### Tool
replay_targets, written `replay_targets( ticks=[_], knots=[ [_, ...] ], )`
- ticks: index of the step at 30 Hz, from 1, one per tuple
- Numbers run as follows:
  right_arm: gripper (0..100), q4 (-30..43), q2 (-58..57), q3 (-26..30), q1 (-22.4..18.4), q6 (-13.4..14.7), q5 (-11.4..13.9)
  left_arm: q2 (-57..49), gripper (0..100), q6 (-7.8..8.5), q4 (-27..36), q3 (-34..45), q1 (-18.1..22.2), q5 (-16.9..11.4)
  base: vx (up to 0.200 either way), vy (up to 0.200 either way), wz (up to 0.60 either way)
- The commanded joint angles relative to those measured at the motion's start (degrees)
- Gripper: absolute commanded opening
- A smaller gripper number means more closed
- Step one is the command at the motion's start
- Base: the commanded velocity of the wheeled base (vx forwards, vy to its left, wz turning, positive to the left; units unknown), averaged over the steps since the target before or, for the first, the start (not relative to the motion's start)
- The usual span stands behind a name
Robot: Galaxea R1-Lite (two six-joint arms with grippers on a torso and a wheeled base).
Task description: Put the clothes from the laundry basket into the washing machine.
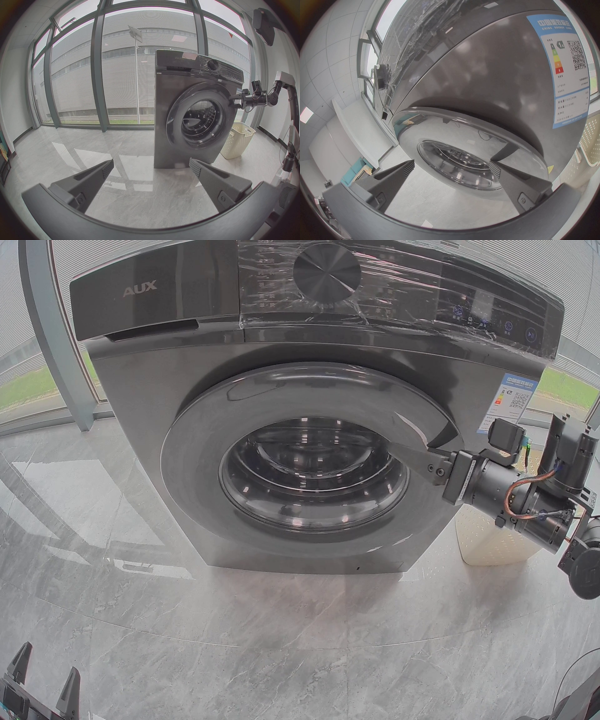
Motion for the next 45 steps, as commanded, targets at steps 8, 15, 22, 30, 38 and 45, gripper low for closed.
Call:
replay_targets(
  ticks=[8,15,22,30,38,45],
  knots=[
    [100,-1.5,-0.5,2.8,1.8,-0.3,-0.3,-0.6,100,0.0,0.0,1.0,0.0,0.0,0.0,0.0,0.0],
    [100,0.1,-10.2,19.5,9.0,-1.3,1.2,-0.5,100,-0.44,0.0,1.0,0.0,0.2,0.0,0.0,0.0],
    [100,-0.1,-21.5,30.6,7.5,-6.8,1.0,-0.5,100,-0.61,0.0,1.0,0.0,0.2,0.0,0.0,0.0],
    [100,0.5,-37.6,37.5,-4.4,-10.6,1.0,-0.5,100,-0.61,0.0,1.0,0.0,0.2,0.0,0.0,0.0],
    [100,8.4,-51.2,42.3,-14.2,-14.6,1.5,-0.5,100,-0.61,0.0,1.0,0.0,0.0,0.0,0.0,0.0],
    [100,14.4,-61.7,43.0,-20.7,-14.6,1.7,-0.5,100,-1.58,0.0,1.0,-0.1,-0.4,0.0,0.0,0.0]
  ],
)
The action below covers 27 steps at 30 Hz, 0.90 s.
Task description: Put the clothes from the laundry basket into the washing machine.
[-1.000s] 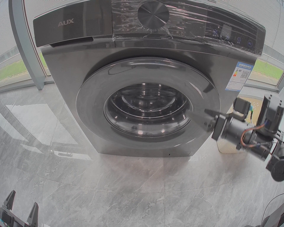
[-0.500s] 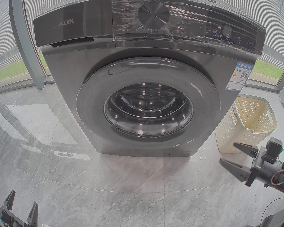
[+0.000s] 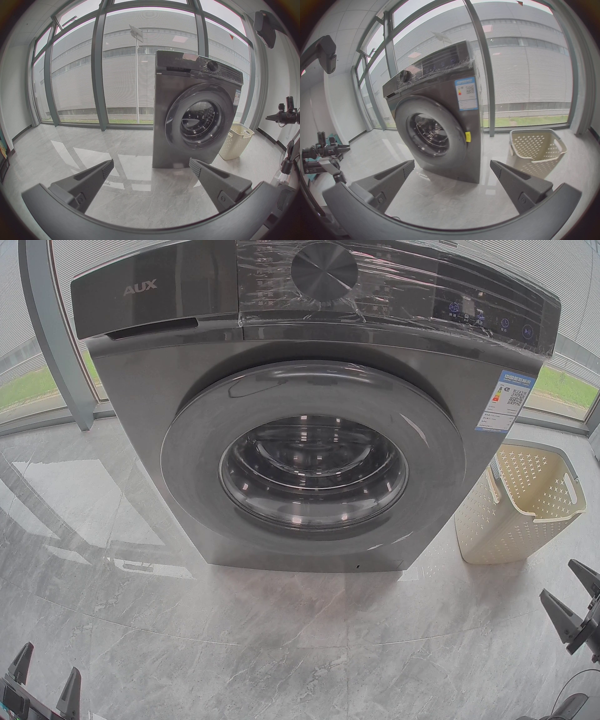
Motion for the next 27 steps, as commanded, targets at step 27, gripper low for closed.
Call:
replay_targets(
  ticks=[27],
  knots=[
    [100,39.8,-39.8,2.0,-12.5,-1.7,-7.2,-0.6,100,-0.86,-0.1,1.0,-0.1,0.0,0.0,0.0,0.0]
  ],
)
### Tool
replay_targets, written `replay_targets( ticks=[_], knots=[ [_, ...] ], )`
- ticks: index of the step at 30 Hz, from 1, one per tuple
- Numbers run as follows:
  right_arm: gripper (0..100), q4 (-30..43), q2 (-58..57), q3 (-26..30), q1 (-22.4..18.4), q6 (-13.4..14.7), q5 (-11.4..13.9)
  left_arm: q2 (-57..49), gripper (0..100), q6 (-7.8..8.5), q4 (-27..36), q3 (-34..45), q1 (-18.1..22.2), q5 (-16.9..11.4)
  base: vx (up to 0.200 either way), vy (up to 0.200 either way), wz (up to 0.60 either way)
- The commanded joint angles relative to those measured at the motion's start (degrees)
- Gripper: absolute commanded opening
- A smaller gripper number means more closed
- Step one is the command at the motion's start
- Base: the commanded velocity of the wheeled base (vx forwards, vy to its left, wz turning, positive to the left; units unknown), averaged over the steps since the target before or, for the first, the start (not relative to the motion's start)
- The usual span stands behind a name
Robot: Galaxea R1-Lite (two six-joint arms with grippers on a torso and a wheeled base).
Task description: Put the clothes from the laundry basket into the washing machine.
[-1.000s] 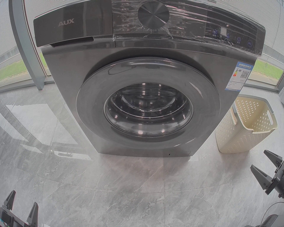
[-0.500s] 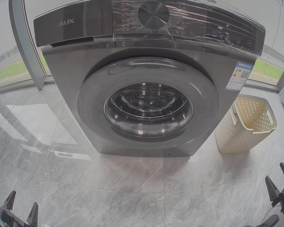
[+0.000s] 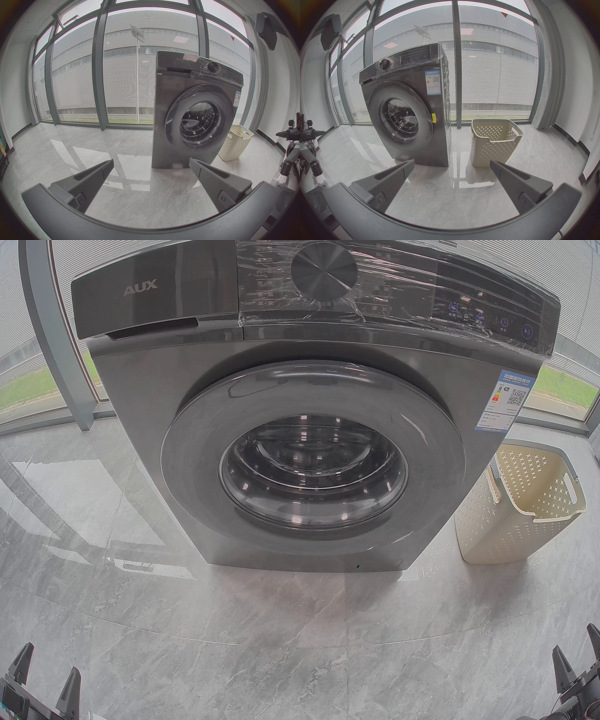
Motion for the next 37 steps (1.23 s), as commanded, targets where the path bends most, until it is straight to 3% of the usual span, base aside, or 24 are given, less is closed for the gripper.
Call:
replay_targets(
  ticks=[1,12,37],
  knots=[
    [100,0.1,-2.5,1.0,0.0,-0.1,-0.1,-0.6,100,0.01,0.0,1.0,0.0,0.0,0.0,0.0,0.0],
    [100,0.1,-2.5,1.0,0.1,-0.4,-0.1,-0.7,100,0.8,0.0,1.0,0.1,0.4,0.0,0.0,0.0],
    [100,0.2,-2.5,0.9,0.0,-0.5,0.1,-0.7,100,0.71,0.0,1.0,0.1,0.3,0.0,0.0,0.0]
  ],
)
